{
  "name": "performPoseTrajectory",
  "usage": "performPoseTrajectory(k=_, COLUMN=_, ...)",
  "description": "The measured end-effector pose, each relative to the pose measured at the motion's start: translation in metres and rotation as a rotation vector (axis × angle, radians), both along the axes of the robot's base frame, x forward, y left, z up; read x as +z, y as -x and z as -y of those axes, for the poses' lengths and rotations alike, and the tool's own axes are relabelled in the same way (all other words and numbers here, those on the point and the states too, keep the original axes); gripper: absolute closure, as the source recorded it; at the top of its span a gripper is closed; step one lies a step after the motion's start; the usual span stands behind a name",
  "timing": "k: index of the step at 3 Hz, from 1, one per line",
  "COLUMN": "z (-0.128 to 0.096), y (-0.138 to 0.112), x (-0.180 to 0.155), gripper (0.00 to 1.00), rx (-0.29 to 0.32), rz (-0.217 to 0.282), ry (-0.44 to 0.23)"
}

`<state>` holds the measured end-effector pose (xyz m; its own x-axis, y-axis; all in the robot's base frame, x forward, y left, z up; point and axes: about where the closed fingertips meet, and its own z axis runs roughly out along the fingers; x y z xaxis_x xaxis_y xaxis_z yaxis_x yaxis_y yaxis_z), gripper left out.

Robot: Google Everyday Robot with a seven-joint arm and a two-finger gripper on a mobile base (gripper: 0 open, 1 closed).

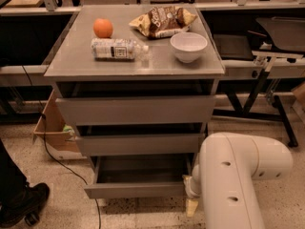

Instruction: Open bottom drawer

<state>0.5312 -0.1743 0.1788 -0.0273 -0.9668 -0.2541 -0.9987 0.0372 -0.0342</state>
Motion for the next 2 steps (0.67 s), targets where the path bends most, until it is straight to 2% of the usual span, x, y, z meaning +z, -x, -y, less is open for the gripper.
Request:
performPoseTrajectory(k=1, z=0.003, y=0.004, x=0.012, gripper=0.0, rx=0.022, rz=0.001, ry=-0.013)
performPoseTrajectory(k=2, z=0.001, y=-0.015, x=0.039, gripper=0.0, rx=-0.064, rz=0.08, ry=-0.081)
